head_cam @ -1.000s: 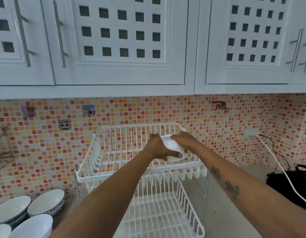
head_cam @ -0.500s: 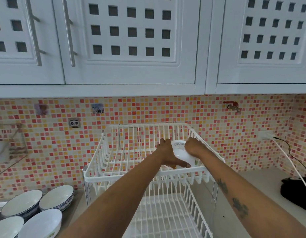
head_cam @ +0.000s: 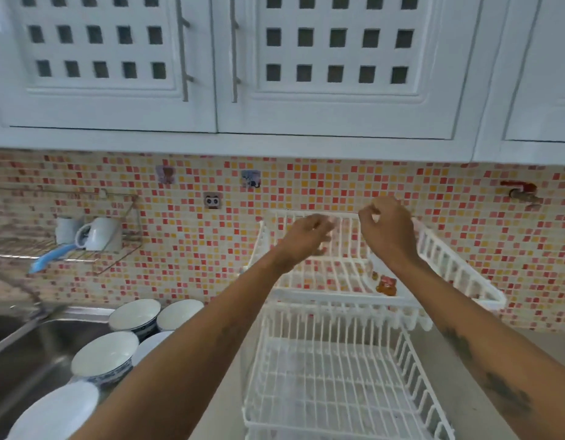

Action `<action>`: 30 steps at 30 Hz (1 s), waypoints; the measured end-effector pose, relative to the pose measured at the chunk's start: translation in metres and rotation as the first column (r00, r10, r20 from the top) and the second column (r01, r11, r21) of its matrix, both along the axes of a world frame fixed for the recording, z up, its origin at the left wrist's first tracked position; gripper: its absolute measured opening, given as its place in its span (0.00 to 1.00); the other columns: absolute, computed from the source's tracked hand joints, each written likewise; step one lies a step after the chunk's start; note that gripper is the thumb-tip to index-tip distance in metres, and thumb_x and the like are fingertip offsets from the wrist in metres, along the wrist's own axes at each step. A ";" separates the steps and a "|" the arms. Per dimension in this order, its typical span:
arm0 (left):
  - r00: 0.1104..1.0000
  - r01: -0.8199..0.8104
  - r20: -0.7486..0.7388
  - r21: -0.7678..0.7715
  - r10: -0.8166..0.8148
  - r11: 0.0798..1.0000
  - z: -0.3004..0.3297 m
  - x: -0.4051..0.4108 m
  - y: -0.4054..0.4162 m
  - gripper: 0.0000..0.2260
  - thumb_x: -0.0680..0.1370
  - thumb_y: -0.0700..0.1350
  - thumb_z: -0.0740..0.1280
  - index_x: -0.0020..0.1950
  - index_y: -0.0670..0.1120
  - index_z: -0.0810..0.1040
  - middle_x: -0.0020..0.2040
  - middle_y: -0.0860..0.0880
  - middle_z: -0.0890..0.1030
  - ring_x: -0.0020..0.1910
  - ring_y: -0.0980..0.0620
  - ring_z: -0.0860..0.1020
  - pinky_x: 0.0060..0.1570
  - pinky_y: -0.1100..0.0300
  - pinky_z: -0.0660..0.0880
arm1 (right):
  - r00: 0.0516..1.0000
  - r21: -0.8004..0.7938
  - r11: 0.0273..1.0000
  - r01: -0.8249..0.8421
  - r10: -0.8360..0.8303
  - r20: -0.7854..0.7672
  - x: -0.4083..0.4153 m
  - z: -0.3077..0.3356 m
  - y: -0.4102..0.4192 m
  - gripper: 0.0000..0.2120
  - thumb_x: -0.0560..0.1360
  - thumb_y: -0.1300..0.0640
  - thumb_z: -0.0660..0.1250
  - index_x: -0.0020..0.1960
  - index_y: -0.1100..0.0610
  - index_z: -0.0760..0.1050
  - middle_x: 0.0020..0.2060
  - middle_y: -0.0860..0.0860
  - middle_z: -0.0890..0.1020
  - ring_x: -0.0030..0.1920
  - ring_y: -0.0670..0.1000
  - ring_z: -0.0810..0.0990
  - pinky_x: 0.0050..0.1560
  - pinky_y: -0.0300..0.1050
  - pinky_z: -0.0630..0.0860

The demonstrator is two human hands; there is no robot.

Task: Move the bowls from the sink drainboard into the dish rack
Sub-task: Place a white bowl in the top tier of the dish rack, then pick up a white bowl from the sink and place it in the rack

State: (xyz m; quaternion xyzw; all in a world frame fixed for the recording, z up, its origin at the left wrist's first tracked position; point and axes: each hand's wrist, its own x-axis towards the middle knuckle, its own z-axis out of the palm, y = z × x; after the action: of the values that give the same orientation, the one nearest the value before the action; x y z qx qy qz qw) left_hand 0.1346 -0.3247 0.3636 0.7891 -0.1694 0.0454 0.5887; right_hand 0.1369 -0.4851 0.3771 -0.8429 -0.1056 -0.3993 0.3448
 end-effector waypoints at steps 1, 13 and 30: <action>0.999 -0.035 0.000 -0.145 0.036 0.989 -0.001 -0.006 0.014 0.15 0.84 0.50 0.60 0.62 0.42 0.77 0.60 0.45 0.80 0.56 0.48 0.79 0.57 0.51 0.77 | 0.997 0.052 0.996 -0.079 0.078 0.012 -0.003 0.005 0.021 0.15 0.77 0.59 0.60 0.32 0.53 0.72 0.39 0.55 0.77 0.44 0.57 0.77 0.44 0.46 0.71; 0.809 -0.573 -0.228 -0.513 0.542 0.639 -0.064 -0.068 0.239 0.19 0.85 0.49 0.54 0.41 0.45 0.78 0.37 0.50 0.83 0.36 0.53 0.81 0.43 0.57 0.76 | 0.710 0.101 0.721 -0.686 0.693 -0.126 -0.042 -0.053 0.291 0.11 0.78 0.61 0.60 0.38 0.64 0.73 0.35 0.53 0.76 0.36 0.50 0.73 0.37 0.38 0.67; 0.334 -0.937 -0.575 -0.286 0.746 0.199 -0.243 -0.125 0.450 0.32 0.84 0.59 0.49 0.50 0.36 0.82 0.51 0.39 0.83 0.49 0.42 0.79 0.51 0.53 0.76 | 0.297 0.315 0.736 -0.599 0.570 -0.767 -0.032 -0.252 0.456 0.20 0.82 0.50 0.53 0.58 0.64 0.74 0.56 0.62 0.79 0.59 0.61 0.75 0.53 0.50 0.68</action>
State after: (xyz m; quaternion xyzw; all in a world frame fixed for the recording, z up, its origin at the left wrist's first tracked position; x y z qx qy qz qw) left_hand 0.0101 0.1256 0.1208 0.5208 0.4158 0.2888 0.6874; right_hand 0.1051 -0.0295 0.1247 -0.8329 -0.2356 0.2007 0.4587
